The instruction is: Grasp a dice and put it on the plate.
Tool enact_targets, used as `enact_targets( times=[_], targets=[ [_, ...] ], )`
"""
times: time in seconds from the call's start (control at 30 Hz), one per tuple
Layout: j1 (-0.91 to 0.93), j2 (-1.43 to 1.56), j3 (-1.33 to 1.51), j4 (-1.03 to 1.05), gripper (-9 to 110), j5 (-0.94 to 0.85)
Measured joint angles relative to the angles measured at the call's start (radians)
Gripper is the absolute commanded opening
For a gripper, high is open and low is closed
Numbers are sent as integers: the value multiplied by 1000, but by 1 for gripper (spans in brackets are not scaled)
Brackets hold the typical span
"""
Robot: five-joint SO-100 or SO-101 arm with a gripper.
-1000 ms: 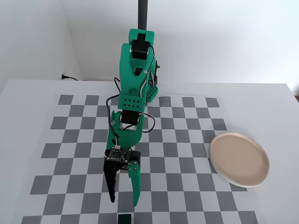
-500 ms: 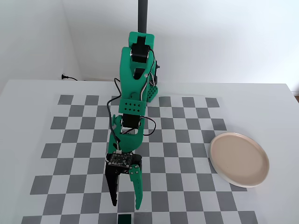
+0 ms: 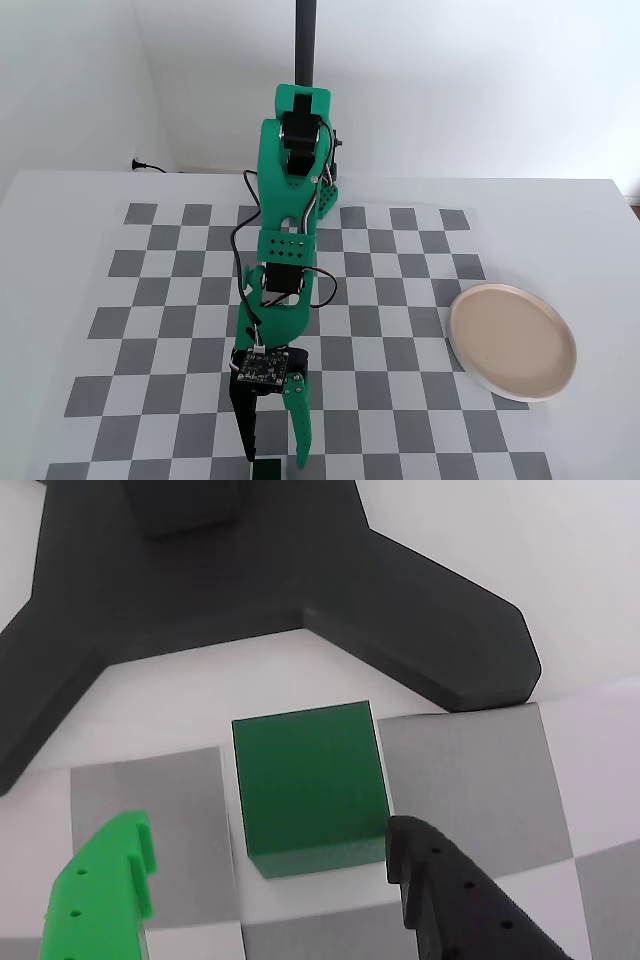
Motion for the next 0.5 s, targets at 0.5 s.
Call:
enact_targets(
  times=[0.5],
  targets=[
    [0,-124,-91,0,20,3]
  ],
)
